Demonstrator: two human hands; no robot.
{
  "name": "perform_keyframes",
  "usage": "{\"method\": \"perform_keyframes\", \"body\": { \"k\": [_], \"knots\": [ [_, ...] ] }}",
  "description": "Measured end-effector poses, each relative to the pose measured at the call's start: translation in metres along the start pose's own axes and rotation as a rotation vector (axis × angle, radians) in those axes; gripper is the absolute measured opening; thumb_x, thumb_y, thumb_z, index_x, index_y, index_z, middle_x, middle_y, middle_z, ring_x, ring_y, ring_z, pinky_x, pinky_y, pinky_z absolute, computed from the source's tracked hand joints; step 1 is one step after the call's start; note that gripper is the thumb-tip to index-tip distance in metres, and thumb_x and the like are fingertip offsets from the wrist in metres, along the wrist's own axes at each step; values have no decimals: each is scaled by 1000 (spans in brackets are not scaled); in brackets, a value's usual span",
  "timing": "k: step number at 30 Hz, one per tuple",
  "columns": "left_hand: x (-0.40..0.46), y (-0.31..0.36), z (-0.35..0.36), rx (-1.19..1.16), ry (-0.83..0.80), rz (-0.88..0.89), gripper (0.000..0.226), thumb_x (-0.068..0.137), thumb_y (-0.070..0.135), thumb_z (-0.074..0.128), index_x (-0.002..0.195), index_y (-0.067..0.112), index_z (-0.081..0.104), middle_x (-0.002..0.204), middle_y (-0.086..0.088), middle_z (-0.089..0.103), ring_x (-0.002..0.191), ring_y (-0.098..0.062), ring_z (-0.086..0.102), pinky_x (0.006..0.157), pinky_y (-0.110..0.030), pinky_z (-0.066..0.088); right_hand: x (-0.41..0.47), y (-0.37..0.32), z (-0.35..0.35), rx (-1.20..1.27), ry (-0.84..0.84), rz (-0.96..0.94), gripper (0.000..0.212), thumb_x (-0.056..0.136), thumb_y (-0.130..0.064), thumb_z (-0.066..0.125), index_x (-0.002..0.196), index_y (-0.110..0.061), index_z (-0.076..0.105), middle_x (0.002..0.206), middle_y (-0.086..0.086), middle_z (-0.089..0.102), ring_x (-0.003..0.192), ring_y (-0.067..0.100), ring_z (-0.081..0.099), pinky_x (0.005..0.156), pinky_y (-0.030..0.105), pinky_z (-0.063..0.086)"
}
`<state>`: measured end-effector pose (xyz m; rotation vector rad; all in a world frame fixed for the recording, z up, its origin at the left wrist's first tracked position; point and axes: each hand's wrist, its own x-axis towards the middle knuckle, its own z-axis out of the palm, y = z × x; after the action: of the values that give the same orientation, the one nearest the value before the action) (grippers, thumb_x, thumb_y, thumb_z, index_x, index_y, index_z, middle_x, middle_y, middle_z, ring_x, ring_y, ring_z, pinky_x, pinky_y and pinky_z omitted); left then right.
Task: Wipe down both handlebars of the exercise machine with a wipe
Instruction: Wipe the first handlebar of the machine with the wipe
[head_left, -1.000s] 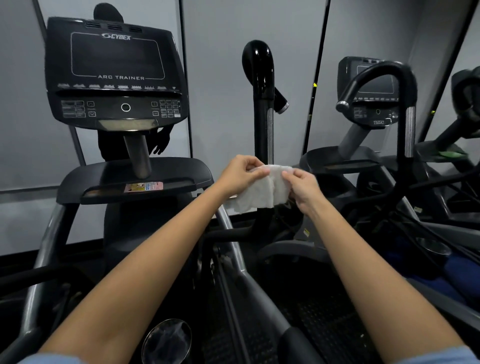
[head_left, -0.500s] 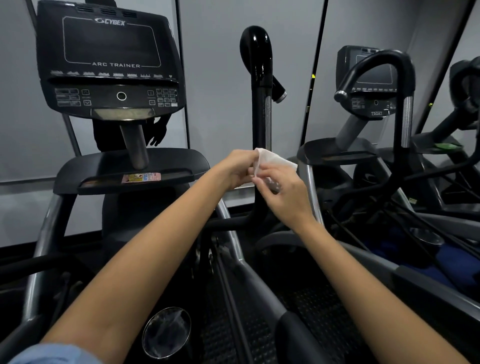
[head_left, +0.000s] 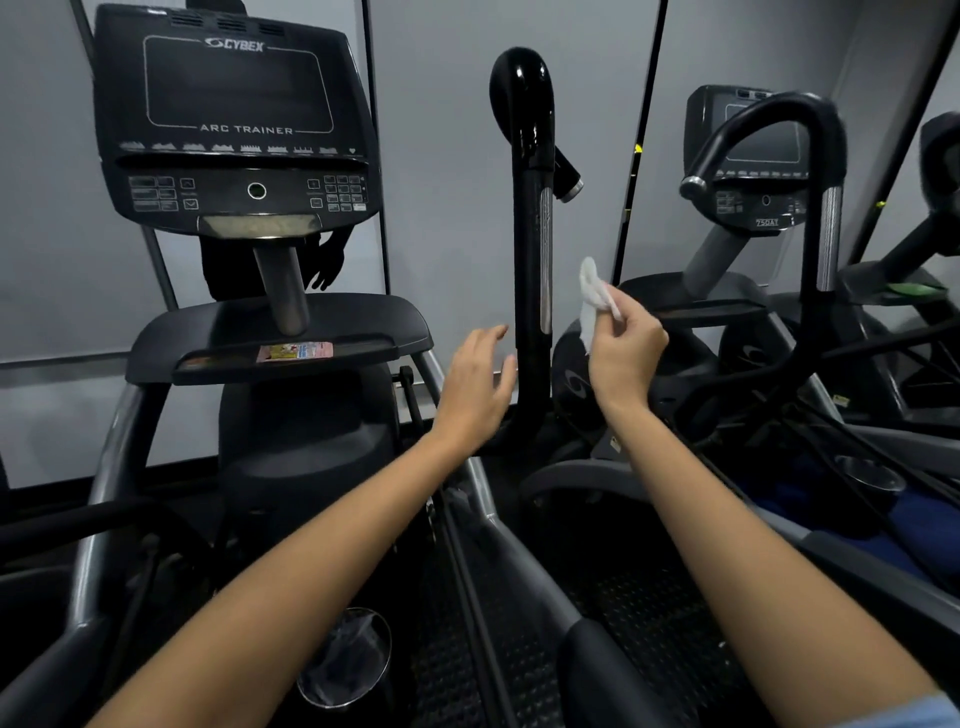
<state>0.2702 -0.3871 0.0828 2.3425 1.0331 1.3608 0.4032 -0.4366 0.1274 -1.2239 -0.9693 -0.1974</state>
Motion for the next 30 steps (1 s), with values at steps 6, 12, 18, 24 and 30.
{"method": "perform_keyframes", "body": {
  "k": [6,12,18,24,30],
  "knots": [
    [-8,-4,31,-172,-217,-152,70,98,28,43,150,14,-2,153,-10,28,139,-23,31,113,-34,26,-7,3,16,-324,-366,-400,36,90,0,49,125,-5,58,129,13,58,111,26,60,95,35,48],
    [9,0,39,-296,-23,-133,34,94,9,47,128,10,49,104,-9,68,93,-19,66,85,-40,54,-38,32,12,-338,-613,-355,47,101,-20,32,146,-7,25,157,3,10,145,10,8,117,24,15],
    [11,2,37,-422,-18,-174,50,93,7,52,141,16,40,125,-6,62,110,-16,63,94,-30,51,-10,16,26,-451,-580,-445,49,102,-18,28,148,-6,17,158,8,2,146,18,4,112,23,15],
    [10,-2,38,-433,29,-216,24,91,5,53,112,12,63,95,-9,72,90,-21,68,84,-44,55,-39,39,15,-442,-568,-468,49,96,-6,43,143,-2,30,155,13,15,142,26,24,107,37,40],
    [11,0,35,-520,-29,-200,46,90,9,58,134,15,49,117,11,61,107,-4,59,93,-24,49,0,16,37,-439,-461,-484,48,94,1,46,141,-2,36,153,13,23,138,29,32,106,38,37]
  ]
}}
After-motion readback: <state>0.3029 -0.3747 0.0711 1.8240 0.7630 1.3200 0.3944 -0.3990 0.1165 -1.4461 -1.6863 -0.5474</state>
